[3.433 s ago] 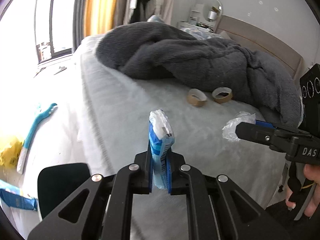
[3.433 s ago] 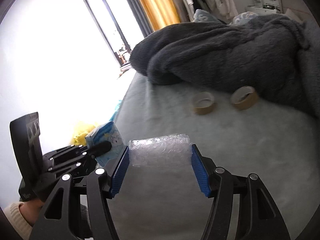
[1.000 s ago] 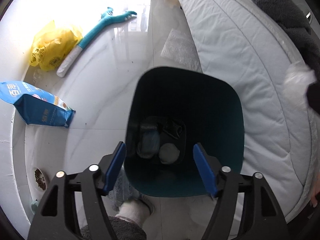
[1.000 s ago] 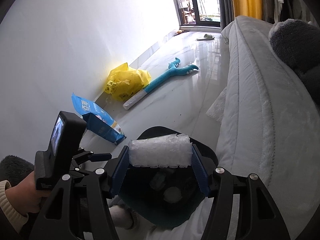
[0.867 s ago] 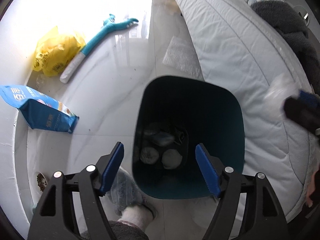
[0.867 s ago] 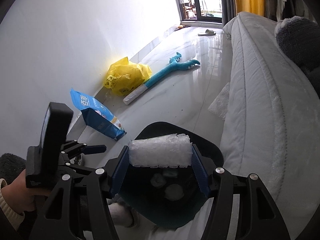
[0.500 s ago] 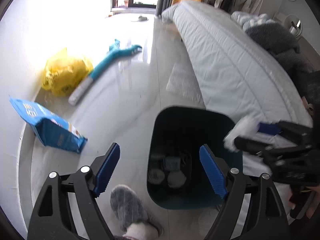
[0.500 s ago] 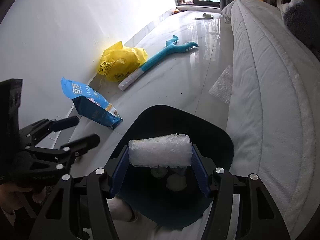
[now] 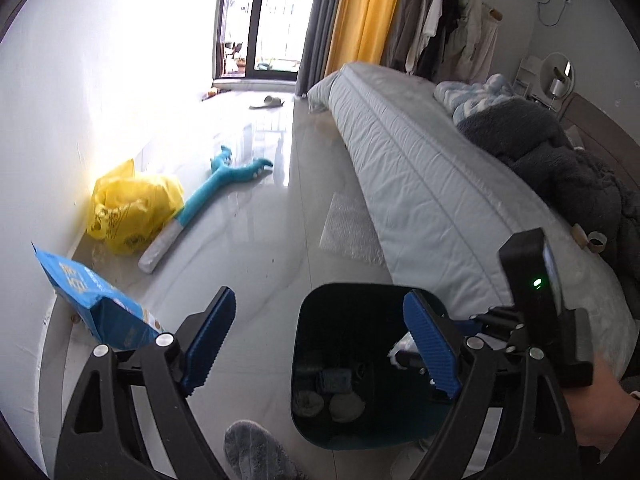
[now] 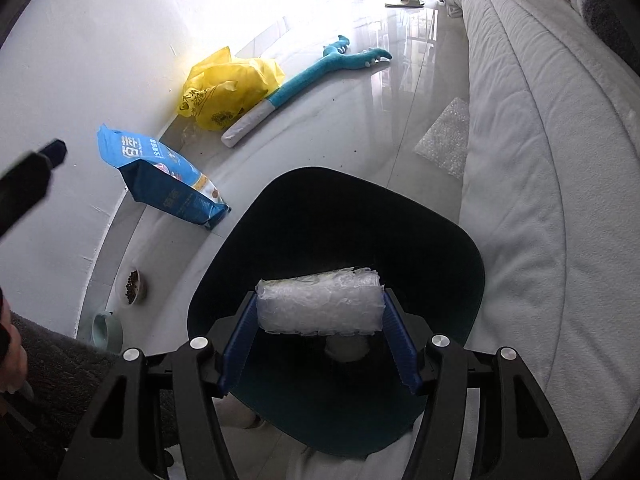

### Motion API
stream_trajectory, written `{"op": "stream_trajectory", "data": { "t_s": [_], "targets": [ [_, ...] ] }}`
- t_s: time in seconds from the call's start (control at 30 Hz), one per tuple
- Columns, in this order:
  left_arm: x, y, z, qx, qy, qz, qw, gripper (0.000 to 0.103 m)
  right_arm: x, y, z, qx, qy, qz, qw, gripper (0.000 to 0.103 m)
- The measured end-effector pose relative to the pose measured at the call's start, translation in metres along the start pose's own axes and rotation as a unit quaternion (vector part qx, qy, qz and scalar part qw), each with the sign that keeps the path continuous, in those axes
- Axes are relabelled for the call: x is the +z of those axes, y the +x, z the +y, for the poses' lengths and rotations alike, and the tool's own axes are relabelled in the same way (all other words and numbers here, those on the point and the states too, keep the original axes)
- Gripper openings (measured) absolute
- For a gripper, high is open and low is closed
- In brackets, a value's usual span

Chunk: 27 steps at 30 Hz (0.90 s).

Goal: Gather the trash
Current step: 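Open the right tool to drop the bubble wrap into the wastebasket, then move both open tools back over the bed toward the two tape cores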

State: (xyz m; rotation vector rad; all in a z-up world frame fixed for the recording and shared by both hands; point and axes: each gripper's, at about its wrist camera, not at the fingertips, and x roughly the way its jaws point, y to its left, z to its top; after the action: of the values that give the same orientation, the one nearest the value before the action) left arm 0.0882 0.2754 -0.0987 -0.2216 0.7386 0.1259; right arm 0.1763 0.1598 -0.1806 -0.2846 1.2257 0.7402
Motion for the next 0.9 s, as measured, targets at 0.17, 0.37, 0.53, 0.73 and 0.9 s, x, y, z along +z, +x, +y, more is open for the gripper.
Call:
{"op": "stream_trajectory", "data": {
  "t_s": [0.17,0.37,0.53,0.73,0.9],
  "targets": [
    [0.017,-0.024,-0.013,0.009,0.024,-0.051,0.9983,0.088,-0.001,-0.007,0.003,0.000,-0.002,-0.003,1.000,0.071],
    [0.033,-0.048,-0.028,-0.009,0.039,-0.093,0.9949,0.088,-0.009,-0.037,0.007,0.011,-0.016,-0.039,0.999,0.078],
    [0.039,-0.051,-0.048,-0.030,0.053,-0.099,0.9932,0.088,-0.016,-0.076,0.001,0.008,-0.029,-0.092,0.995,0.078],
    [0.041,-0.044,-0.071,-0.050,0.066,-0.091,0.9925,0.088,-0.027,-0.129,-0.027,-0.004,-0.008,-0.176,0.984,0.081],
    [0.042,-0.036,-0.099,-0.069,0.072,-0.081,0.9917,0.088,-0.041,-0.161,-0.065,-0.033,0.031,-0.215,0.976,0.081]
  ]
}}
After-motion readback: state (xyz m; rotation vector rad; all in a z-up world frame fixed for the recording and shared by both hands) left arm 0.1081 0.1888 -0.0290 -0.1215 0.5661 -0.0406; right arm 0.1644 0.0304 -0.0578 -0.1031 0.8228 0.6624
